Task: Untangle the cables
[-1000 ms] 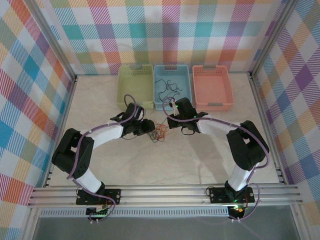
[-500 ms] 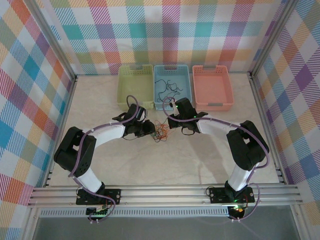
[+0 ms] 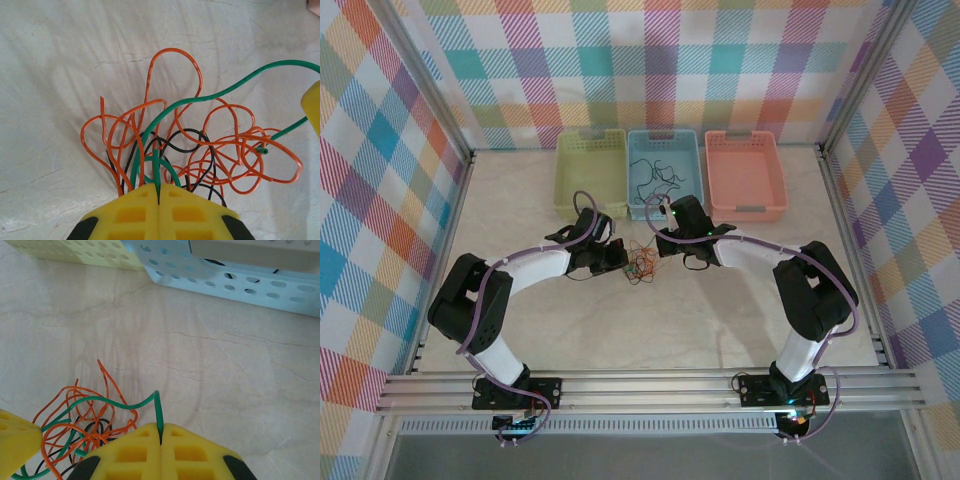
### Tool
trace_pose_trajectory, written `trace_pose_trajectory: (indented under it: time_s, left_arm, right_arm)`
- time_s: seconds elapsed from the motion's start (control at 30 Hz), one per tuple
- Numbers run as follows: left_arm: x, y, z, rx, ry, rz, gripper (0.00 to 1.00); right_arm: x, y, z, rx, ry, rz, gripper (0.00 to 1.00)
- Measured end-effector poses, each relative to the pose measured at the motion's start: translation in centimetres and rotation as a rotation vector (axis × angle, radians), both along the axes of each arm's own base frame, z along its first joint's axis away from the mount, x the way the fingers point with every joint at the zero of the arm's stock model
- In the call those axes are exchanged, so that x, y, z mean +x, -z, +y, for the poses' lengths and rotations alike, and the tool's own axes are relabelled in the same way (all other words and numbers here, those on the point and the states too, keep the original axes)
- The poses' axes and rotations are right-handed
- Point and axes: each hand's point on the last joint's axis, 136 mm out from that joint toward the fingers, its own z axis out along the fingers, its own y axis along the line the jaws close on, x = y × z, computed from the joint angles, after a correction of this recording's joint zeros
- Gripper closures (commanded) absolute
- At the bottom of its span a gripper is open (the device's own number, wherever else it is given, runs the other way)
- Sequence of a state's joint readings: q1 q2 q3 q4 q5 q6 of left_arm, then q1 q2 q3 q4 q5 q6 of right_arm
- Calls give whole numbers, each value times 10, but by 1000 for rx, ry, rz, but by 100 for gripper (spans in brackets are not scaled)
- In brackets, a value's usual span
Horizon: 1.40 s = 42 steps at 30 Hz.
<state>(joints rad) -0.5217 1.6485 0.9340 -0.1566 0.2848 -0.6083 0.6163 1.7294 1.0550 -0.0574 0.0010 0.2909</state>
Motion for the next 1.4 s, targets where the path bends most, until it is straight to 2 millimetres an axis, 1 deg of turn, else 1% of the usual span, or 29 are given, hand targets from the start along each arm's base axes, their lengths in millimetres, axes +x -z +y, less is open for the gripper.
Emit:
trace_pose_trajectory:
  time_s: [0.07,0.17,0.37,0.57,0.73,0.93,1.4]
  left_arm:
    - [2,-2,2,10,-10,-12,100]
    - [5,-10,8,26,-36,-49,100]
    - [4,-29,33,47,-118,-128,100]
    - [2,-50,63,46,-224,-220,100]
    - [-1,-71,78,29,-287,-302,100]
    - [-3,-81,88,25,-328,-350,100]
    - [-5,-84,96,26,-361,-370,100]
  right_arm:
    - [0,2,-3,-14,10,0,100]
    - [2,4,-9,-38,36,-3,100]
    - [8,5,-19,-81,91,-23,100]
    - [10,7,-27,-113,132,-32,100]
    - [11,7,-32,-132,159,-26,100]
    - [16,1,-34,-138,195,-24,100]
    - [18,10,-56,-174,282,19,100]
